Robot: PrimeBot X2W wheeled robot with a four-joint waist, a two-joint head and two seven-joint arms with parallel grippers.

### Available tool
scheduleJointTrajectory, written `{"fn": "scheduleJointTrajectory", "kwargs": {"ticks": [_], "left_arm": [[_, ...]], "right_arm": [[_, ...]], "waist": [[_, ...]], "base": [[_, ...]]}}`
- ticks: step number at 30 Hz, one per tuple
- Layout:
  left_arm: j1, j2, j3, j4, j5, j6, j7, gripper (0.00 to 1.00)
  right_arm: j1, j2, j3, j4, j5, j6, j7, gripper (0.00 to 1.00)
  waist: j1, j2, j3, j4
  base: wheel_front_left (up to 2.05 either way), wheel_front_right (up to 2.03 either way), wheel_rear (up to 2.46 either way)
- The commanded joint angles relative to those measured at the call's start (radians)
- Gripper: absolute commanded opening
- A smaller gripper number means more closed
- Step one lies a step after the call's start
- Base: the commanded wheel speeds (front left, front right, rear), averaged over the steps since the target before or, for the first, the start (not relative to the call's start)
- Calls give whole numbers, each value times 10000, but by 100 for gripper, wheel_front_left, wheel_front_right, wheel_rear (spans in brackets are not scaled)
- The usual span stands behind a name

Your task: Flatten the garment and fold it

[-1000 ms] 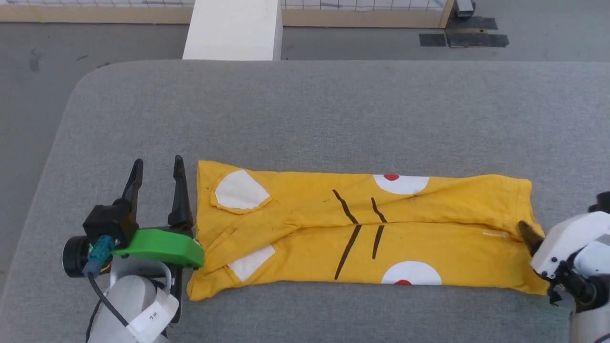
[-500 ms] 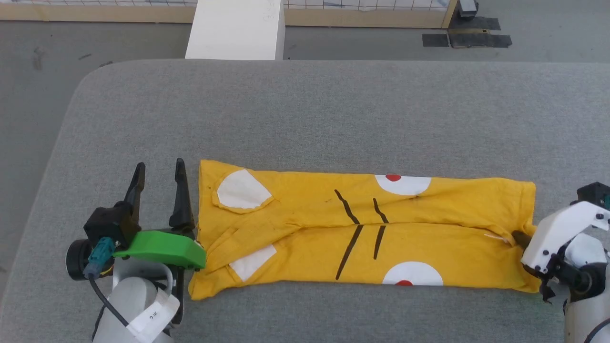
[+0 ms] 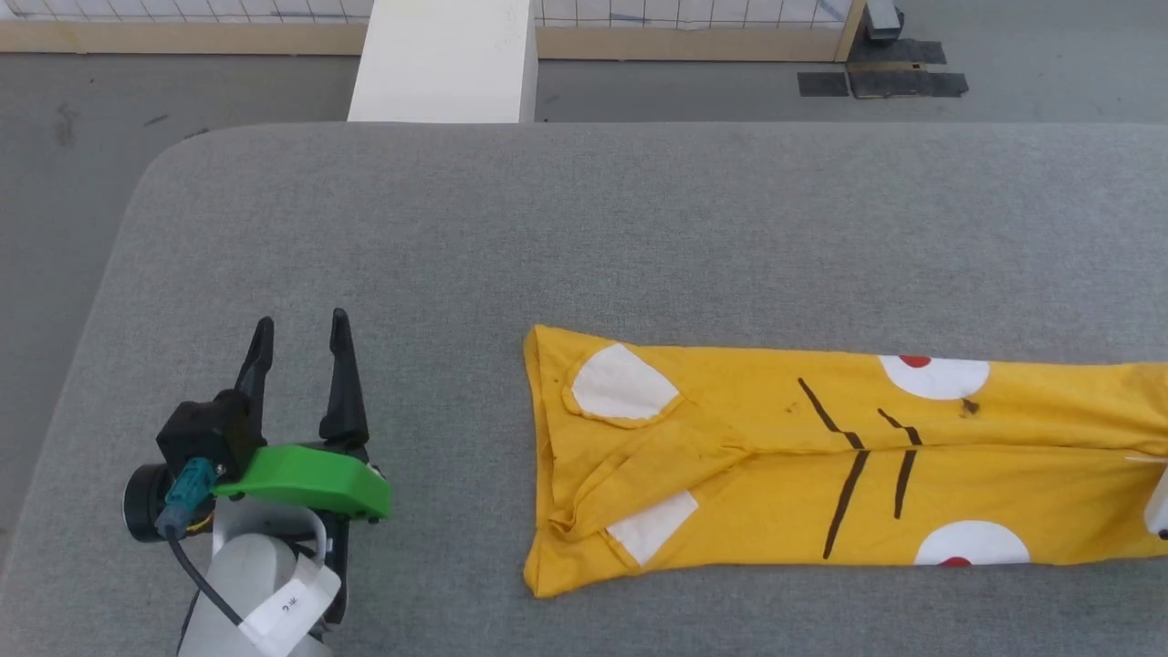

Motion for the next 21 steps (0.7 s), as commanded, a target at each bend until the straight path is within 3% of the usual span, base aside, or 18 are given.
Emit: {"fn": "scheduleJointTrajectory", "kwargs": {"ticks": [1,6,10,21], "left_arm": [[-58,-56,56,22,91,-71,-37,100],[-36,-117,145,103,166,-167,-37,100],[77,-158,233,176,229,-221,-37,100],[229,-260,377,57,372,-301,-38,100]], "right_arm": [[140,-44,-39,5,-152,-15,-96,0],[405,-242,394,-82,-234,-15,-5,0],[826,-200,1232,-959,123,-15,374,0],[2029,-427,6286,-6863,2124,-15,3546,0]], "waist": [[0,0,-7,2],[0,0,-89,24],[0,0,-255,21],[0,0,-329,28]], "base": [[0,0,0],[0,0,0],[0,0,0],[0,0,0]]}}
